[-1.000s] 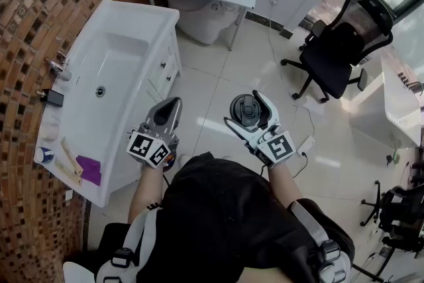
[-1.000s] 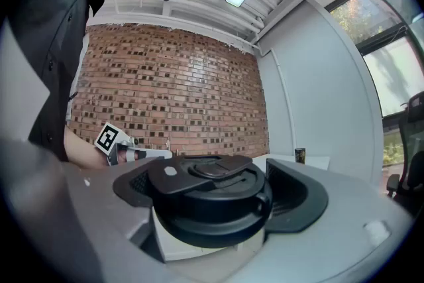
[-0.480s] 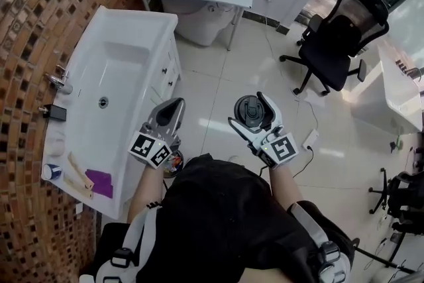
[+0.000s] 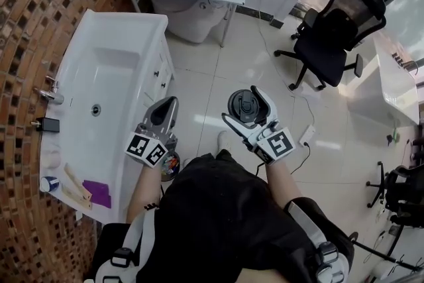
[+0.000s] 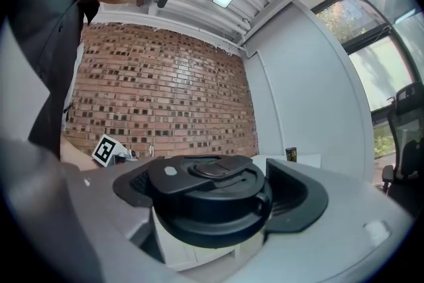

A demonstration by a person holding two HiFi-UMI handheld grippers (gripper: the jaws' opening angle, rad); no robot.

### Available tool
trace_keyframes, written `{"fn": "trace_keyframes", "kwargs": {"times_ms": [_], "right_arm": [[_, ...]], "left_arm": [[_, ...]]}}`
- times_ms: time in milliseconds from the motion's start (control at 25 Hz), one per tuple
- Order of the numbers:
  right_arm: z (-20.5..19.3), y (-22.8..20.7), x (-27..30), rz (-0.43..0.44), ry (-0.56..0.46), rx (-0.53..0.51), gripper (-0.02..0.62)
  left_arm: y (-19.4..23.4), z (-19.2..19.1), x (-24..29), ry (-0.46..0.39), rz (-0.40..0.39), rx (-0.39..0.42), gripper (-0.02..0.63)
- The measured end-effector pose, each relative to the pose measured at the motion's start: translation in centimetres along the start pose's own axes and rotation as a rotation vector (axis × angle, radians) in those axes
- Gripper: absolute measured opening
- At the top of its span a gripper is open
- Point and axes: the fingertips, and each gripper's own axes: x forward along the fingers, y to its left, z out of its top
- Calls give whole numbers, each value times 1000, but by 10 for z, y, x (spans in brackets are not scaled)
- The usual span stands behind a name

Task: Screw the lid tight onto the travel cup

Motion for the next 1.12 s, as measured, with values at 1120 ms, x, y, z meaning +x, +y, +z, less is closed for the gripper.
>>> {"fn": "trace_keyframes", "kwargs": {"times_ms": [1120], "right_arm": [[8, -172, 26, 121, -71, 56, 477]], "left_arm": [[-22, -7, 166, 4, 81, 122, 2]]}}
